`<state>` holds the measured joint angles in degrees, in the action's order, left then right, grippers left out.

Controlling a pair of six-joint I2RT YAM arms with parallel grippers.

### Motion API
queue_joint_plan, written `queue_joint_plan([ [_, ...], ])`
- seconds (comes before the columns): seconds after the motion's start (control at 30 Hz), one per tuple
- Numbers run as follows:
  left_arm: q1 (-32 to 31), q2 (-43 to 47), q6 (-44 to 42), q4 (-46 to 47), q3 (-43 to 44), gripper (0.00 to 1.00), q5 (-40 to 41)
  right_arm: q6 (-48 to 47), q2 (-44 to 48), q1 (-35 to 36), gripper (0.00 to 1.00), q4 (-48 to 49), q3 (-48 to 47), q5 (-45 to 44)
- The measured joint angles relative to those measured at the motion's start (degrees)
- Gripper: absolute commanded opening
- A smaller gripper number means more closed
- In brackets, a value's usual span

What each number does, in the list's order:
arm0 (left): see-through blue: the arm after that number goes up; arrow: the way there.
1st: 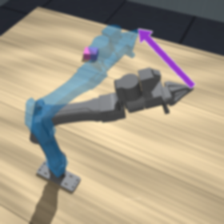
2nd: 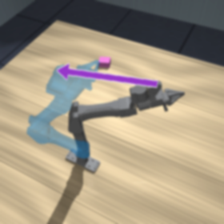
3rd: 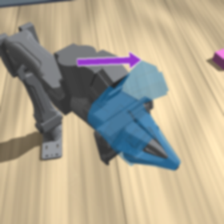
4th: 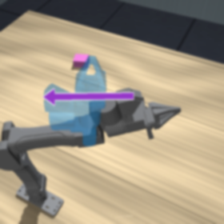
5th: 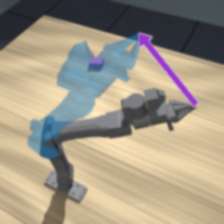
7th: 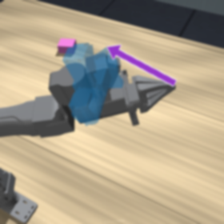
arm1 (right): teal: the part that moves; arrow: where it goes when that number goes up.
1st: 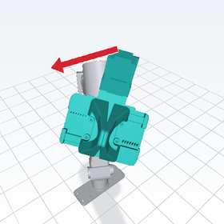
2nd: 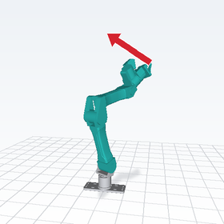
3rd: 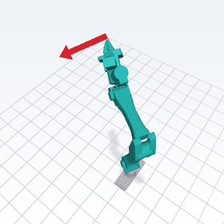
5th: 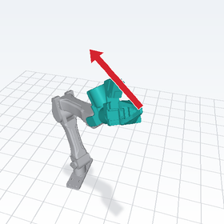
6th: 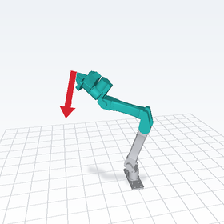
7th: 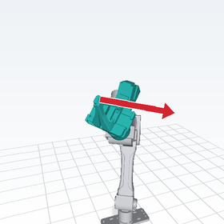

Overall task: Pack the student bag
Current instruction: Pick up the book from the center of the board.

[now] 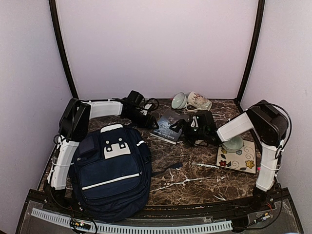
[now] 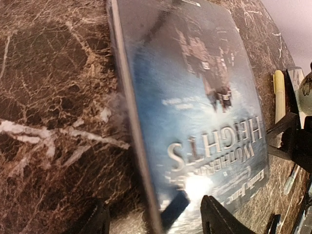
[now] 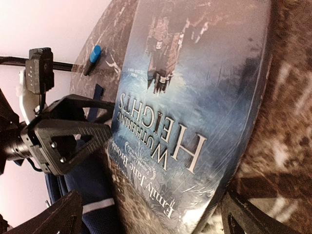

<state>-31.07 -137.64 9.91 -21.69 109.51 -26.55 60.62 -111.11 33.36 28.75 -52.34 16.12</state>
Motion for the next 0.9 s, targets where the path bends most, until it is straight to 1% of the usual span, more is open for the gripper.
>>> queue_joint_plan([
  [0.1, -0.24, -0.83, 0.17, 0.22, 1.03, 0.65, -1.27, -0.09, -4.22, -0.11, 0.93, 2.62, -3.93, 3.06],
  [0.17, -0.07, -1.09, 0.2, 0.24, 1.46, 0.64, -0.94, -0.11, -5.29, -0.46, 0.92, 5.14, -3.93, 4.76],
  [0.3, 0.33, -1.2, 0.57, 0.63, 1.44, 0.62, -1.73, 0.92, -7.04, -1.66, 0.89, 13.62, -1.44, 8.92],
  [0.4, 0.7, -1.22, 1.44, 2.27, 0.44, 0.61, -3.21, 1.49, -7.3, -1.86, 0.86, 17.29, 0.35, 10.56],
  [0.5, 1.09, -0.98, 2.47, 6.08, -1.62, 0.61, -5.7, 1.92, -7.3, -1.77, 0.82, 19.85, 2.16, 12.26],
  [0.7, 1.6, -0.59, 4.04, 9.99, -3.78, 0.61, -7.98, 2.21, -6.99, -1.46, 0.83, 27.21, 5.33, 16.68],
  [0.77, 1.57, -0.5, 4.44, 10.51, -4.2, 0.6, -8.55, 0.52, -5.6, -1.07, 0.83, 27.15, 6.27, 16.59],
  [0.9, 1.55, 0.2, 5.88, 12.57, -6.16, 0.59, -10.16, -4.79, -0.44, -0.11, 0.84, 22.95, 6.4, 14.64],
])
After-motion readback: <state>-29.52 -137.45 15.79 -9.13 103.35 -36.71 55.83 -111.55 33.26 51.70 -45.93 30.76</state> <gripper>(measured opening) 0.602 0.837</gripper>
